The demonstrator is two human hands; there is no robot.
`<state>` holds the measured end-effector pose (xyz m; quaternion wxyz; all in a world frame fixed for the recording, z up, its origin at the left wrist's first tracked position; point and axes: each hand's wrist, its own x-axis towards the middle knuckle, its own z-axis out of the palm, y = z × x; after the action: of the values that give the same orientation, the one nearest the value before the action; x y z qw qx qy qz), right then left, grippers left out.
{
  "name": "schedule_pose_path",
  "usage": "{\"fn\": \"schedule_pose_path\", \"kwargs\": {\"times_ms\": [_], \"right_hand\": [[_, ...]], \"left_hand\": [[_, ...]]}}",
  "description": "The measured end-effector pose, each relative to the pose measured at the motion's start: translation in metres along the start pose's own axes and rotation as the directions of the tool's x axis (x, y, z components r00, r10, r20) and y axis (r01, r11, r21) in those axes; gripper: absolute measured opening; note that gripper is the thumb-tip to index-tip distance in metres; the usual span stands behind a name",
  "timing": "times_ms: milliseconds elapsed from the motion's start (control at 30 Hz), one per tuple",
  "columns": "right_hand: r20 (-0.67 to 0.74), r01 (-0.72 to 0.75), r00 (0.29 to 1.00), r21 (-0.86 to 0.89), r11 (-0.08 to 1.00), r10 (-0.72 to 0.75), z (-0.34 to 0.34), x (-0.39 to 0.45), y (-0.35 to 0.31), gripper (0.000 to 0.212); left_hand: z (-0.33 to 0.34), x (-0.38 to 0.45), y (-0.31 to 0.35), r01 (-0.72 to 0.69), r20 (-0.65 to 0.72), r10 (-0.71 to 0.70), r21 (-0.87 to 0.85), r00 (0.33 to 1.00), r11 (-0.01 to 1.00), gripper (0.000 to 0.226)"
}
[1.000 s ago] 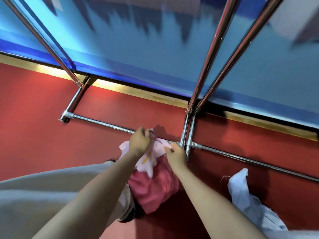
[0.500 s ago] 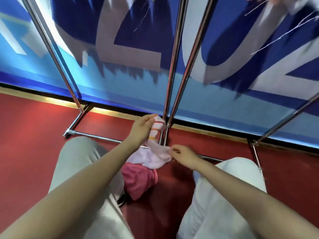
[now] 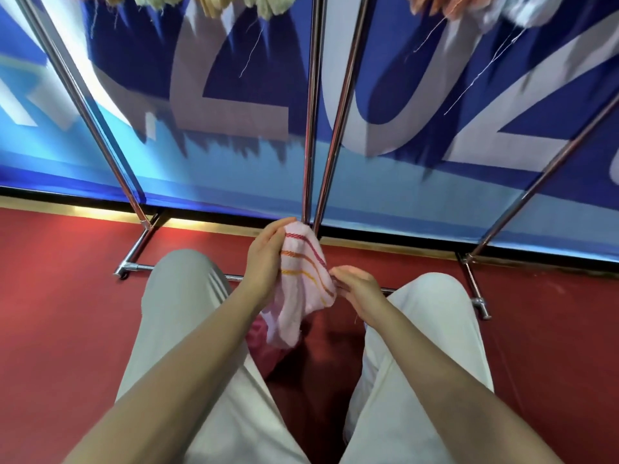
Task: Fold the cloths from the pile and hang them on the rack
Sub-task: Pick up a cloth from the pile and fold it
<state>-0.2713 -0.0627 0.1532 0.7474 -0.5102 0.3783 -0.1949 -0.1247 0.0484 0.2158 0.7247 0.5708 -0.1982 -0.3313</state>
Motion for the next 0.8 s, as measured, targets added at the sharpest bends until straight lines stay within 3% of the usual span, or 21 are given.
{"fn": "schedule_pose_path", "kwargs": {"times_ms": [133,267,400,533,667,800], "right_hand": [[-0.035,0.005,0.999,0.04,0.999,-0.004,-0.002,0.005,-0.002,0.013],[-0.079,-0.092,0.993,-0.077,0.993,0.086,0.005,0.008,0.008,0.024],[-0.143,0.001,0.989,-0.242,0.97,-0.036,0.02,0.012,0.017,0.029],[-0.124,0.012,0.992,-0.102,0.995,-0.025,0.038,0.02,0.011,0.009],[-0.1,-0.034,0.994,0.082,0.996,0.042,0.045,0.033,0.008,0.015],[-0.064,0.0,0.998,0.115,0.993,0.007,0.051,0.037,0.004,0.027]], "left_hand": [[-0.002,0.005,-0.004,0.057,-0.047,-0.063,-0.107,0.997,0.993,0.022],[0.008,0.004,-0.004,0.082,-0.007,-0.085,-0.158,0.996,0.984,0.024],[0.012,0.003,0.001,0.069,0.028,-0.066,-0.132,0.997,0.989,0.026],[0.007,0.013,0.004,0.092,0.044,-0.084,-0.242,0.996,0.966,0.025],[-0.003,0.025,0.011,0.076,0.047,-0.064,-0.317,0.997,0.945,0.047],[-0.018,0.033,0.018,0.032,-0.039,-0.051,-0.398,0.998,0.917,0.047]]}}
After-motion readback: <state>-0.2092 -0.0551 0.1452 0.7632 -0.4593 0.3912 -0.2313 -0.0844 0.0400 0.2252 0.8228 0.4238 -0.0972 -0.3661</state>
